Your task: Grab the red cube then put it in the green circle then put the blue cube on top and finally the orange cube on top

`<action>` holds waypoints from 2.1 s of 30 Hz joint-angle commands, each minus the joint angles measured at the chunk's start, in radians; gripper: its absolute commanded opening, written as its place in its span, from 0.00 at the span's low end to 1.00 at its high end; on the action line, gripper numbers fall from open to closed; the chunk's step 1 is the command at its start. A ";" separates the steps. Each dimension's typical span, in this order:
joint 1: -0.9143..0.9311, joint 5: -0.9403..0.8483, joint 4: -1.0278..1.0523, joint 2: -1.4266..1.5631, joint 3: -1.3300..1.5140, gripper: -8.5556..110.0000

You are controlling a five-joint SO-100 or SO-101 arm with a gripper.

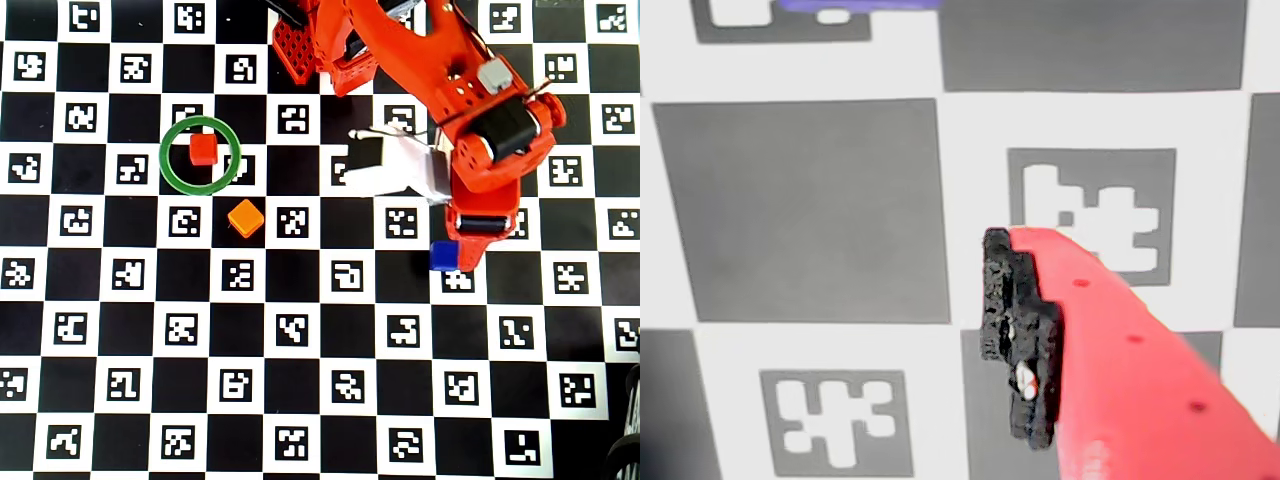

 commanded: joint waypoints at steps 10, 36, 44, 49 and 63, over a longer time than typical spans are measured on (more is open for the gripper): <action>-0.035 -0.011 -0.262 -0.091 0.202 0.40; 0.032 -0.031 -0.437 -0.195 0.291 0.40; 0.038 -0.037 -0.439 -0.195 0.293 0.40; 0.038 -0.037 -0.440 -0.195 0.293 0.35; 0.046 -0.035 -0.437 -0.166 0.295 0.14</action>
